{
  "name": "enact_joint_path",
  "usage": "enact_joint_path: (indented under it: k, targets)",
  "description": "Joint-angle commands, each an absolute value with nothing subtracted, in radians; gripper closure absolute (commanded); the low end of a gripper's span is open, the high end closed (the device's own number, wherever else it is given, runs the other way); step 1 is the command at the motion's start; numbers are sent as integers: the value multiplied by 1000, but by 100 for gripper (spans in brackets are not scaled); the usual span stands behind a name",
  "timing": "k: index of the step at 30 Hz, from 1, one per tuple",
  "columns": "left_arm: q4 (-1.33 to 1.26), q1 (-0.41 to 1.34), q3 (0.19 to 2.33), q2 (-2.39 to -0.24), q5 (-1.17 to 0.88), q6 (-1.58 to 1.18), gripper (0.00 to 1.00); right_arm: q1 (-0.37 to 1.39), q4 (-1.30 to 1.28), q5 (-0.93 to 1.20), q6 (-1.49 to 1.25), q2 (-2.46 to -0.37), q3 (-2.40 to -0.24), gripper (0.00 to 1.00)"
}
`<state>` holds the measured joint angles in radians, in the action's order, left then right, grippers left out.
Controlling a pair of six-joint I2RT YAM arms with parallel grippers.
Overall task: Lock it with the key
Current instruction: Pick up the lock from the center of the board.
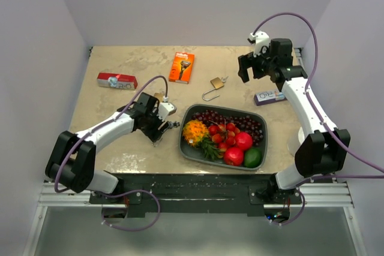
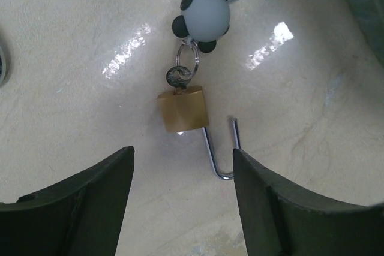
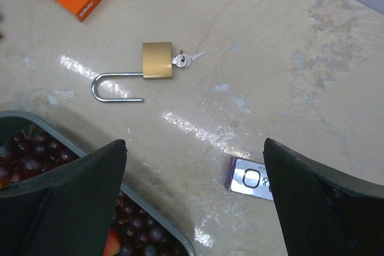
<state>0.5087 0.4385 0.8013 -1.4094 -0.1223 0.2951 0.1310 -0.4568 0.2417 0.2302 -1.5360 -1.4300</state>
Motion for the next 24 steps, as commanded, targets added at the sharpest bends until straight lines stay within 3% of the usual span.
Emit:
enact_joint_path:
  k: [1,8,19,24]
  targets:
    - [443,445,844,-1453,-52,221,31,133,-443,210,250,-1503,-1416,1]
    - [407,457,850,-1489,-14,190,38,133,-439,187,261,-1500,-1401,1]
    - [397,488,874,-1549,-28,156,40,133,-437,164,276,-1502,-1391,1]
    - [406,491,887,-1588,-3,146,50,133,-431,161,278,-1499,-1391,1]
